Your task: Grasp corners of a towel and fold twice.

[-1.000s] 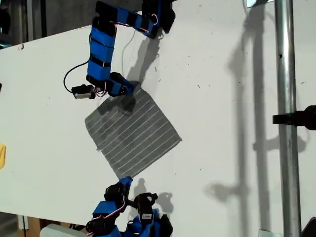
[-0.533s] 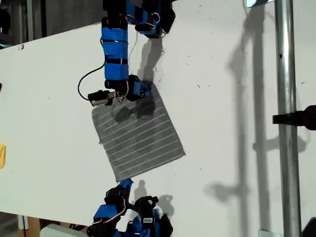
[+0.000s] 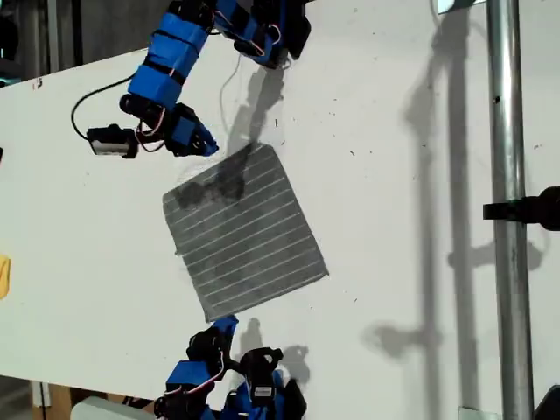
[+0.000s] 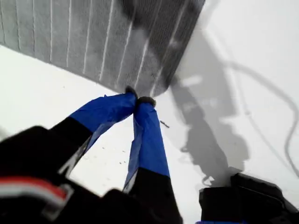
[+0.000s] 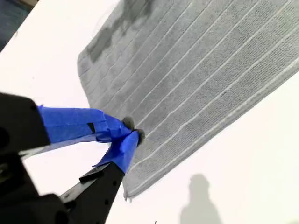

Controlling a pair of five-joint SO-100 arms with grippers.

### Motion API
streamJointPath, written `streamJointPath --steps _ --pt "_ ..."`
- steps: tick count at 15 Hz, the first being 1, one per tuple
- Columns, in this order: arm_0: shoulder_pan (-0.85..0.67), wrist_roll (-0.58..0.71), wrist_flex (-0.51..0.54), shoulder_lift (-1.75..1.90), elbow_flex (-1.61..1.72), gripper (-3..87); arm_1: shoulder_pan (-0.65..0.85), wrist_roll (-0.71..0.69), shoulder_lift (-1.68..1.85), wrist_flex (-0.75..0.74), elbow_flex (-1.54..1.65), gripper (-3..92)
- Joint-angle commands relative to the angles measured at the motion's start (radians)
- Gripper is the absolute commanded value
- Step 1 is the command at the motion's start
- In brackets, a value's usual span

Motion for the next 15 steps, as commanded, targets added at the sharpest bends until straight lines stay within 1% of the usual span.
streamJointPath --steps 1,6,12,14,15 --pt "0.055 -0.049 0.002 -0.038 -0.114 -2.9 0.028 -0.043 0.061 0.026 -0.097 -0.3" --pt "0.124 -0.087 0.032 -0.12 -0.233 -2.9 0.043 -0.083 0.049 0.071 -0.215 -0.3" --pt "0.127 -0.089 0.044 -0.173 -0.278 -2.9 0.017 -0.095 0.067 0.103 -0.227 -0.3" --pt "0.126 -0.095 0.044 -0.181 -0.275 -2.9 -0.021 -0.14 0.071 0.091 -0.196 0.1" --pt "0.129 -0.1 0.046 -0.187 -0.275 -2.9 -0.061 -0.155 0.071 0.087 -0.158 10.0"
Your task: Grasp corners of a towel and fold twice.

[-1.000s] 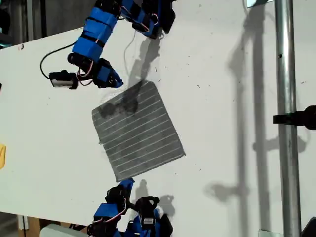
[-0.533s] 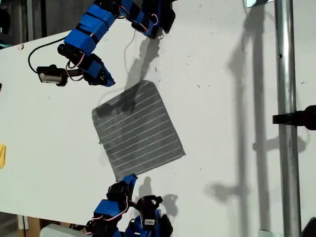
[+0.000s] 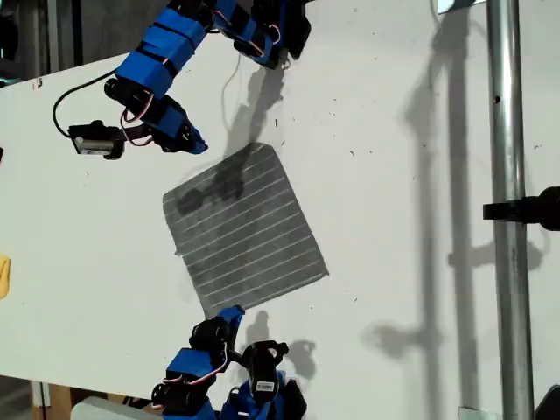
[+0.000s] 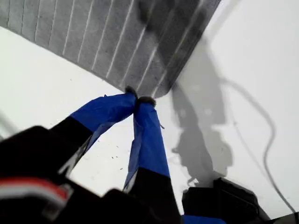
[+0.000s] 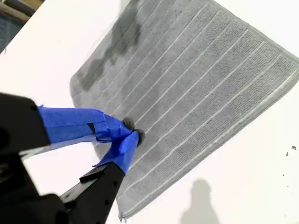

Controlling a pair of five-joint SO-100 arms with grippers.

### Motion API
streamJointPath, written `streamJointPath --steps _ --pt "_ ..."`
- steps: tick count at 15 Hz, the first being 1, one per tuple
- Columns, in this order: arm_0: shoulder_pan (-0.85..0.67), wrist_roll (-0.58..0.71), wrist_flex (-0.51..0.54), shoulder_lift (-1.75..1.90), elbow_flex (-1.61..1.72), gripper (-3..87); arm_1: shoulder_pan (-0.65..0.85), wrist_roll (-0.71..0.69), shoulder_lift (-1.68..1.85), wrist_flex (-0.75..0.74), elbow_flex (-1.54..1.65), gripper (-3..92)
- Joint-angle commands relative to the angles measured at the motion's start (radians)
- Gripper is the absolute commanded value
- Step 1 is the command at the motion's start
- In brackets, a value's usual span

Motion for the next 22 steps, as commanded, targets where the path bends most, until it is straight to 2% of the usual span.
streamJointPath --steps 1,4,6,10,13,15,16,17,18,22 --pt "0.018 -0.012 0.009 -0.003 -0.049 -2.9 -0.08 -0.031 0.071 -0.017 0.061 15.4" --pt "0.023 -0.014 0.011 -0.017 -0.044 -2.9 -0.147 -0.064 0.149 -0.149 0.368 28.2" --pt "0.021 -0.008 0.011 -0.026 -0.038 -2.9 -0.146 -0.107 0.193 -0.25 0.541 32.7" --pt "0.017 -0.012 0.006 -0.04 -0.026 -2.9 -0.094 -0.199 0.155 -0.528 0.821 32.1" --pt "0.009 -0.026 -0.014 -0.049 0.002 -2.9 -0.101 -0.213 -0.028 -0.598 0.781 31.5" --pt "0.008 -0.032 -0.026 -0.06 0.012 -2.9 -0.118 -0.213 -0.147 -0.612 0.704 28.7" --pt "0.006 -0.035 -0.028 -0.064 0.012 -2.9 -0.123 -0.215 -0.196 -0.614 0.673 24.3" --pt "0.006 -0.043 -0.029 -0.067 0.014 -2.9 -0.124 -0.215 -0.242 -0.609 0.643 11.0" --pt "0.008 -0.049 -0.029 -0.075 0.015 -2.9 -0.127 -0.215 -0.262 -0.611 0.63 3.4" --pt "0.046 -0.049 -0.032 -0.163 0.003 -2.7 -0.141 -0.212 -0.265 -0.623 0.618 -0.2"
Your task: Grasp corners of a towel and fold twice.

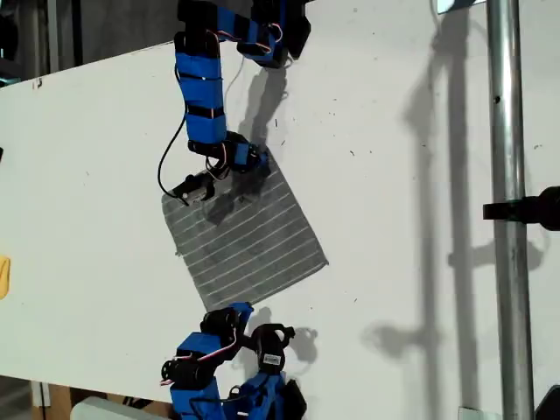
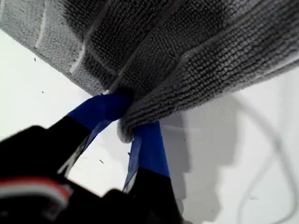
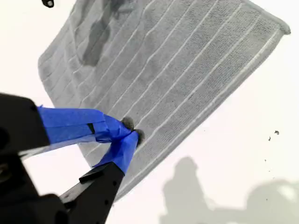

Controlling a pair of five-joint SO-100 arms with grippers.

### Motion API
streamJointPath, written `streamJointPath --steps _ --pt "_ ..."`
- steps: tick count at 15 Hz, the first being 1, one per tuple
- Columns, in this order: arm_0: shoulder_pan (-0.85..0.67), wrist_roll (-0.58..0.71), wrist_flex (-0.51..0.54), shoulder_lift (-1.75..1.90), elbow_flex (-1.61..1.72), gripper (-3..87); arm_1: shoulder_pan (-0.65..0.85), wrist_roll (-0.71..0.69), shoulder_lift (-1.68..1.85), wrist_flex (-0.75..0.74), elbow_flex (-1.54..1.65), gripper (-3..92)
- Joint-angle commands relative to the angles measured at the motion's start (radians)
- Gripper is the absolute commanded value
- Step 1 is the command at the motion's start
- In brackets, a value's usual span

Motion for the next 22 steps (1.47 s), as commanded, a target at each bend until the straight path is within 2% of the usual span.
streamJointPath --steps 1,3,4,5,10,16,22 --pt "0.049 0.012 -0.017 -0.077 -0.06 -2.2 -0.006 -0.003 0.006 -0.002 -0.034 -0.2" --pt "0.103 -0.009 0.011 -0.216 -0.198 10.8 -0.006 0.003 0.009 -0.002 -0.034 -0.2" --pt "0.133 0.002 0.014 -0.27 -0.262 23.0 -0.006 0.006 0.009 -0.002 -0.037 -0.2" --pt "0.163 0.011 0.005 -0.307 -0.316 27.4 -0.008 0.008 0.009 -0.002 -0.041 -0.2" --pt "0.224 -0.02 0.015 -0.561 -0.537 29.5 -0.015 0.015 -0.028 -0.009 -0.071 -0.2" --pt "0.299 0.009 -0.081 -0.767 -0.523 27.7 -0.028 0.026 -0.041 -0.015 -0.092 -0.2" --pt "0.295 0.035 -0.169 -0.934 -0.592 27.6 -0.041 0.034 -0.049 -0.015 -0.112 -0.2"
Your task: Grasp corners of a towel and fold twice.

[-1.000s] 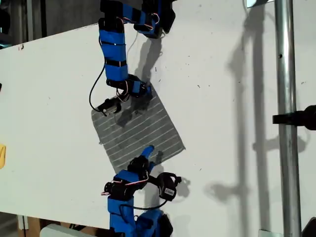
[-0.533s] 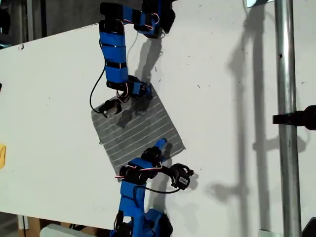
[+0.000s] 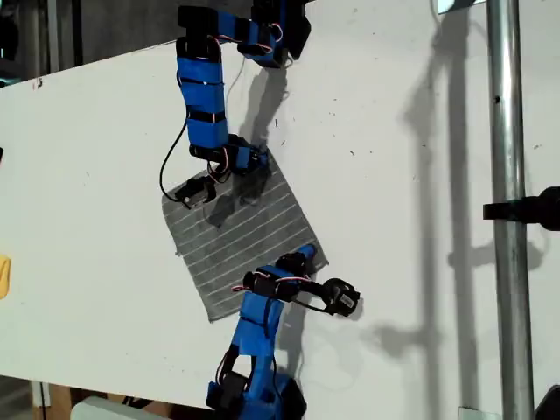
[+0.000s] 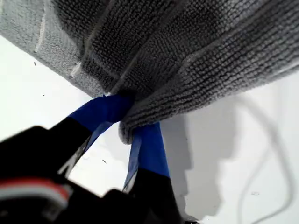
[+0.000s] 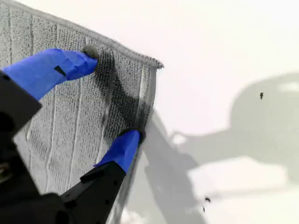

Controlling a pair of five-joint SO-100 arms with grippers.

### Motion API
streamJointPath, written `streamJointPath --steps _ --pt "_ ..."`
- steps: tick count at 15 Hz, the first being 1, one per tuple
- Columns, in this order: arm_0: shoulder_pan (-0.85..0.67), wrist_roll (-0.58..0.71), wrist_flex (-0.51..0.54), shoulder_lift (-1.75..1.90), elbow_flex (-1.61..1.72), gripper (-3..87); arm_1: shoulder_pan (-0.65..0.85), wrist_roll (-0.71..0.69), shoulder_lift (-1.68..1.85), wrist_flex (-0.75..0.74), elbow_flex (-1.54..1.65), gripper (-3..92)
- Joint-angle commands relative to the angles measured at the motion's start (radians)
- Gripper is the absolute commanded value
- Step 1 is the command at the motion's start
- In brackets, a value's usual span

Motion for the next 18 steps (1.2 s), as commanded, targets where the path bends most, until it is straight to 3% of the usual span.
streamJointPath --steps 1,8,9,10,12,15,18 --pt "-0.002 0.012 -0.014 0.002 -0.115 27.5 -0.009 0.009 -0.002 -0.025 -0.051 -0.2" --pt "0.0 0.006 -0.051 -0.158 -0.187 26.7 -0.021 0.017 -0.014 -0.026 -0.064 -0.2" --pt "-0.006 0.003 -0.06 -0.183 -0.187 20.0 -0.023 0.018 -0.014 -0.026 -0.066 -0.2" --pt "-0.012 -0.011 -0.06 -0.192 -0.179 7.0 -0.025 0.02 -0.014 -0.025 -0.066 -0.2" --pt "-0.014 -0.011 -0.066 -0.189 -0.175 -2.8 -0.029 0.021 -0.014 -0.025 -0.064 -0.2" --pt "-0.005 0.012 -0.074 -0.179 -0.184 -2.9 -0.038 0.029 -0.002 -0.018 -0.064 -0.2" --pt "0.023 0.006 0.051 -0.143 -0.241 -2.9 -0.114 0.1 0.063 0.032 -0.061 -0.2"
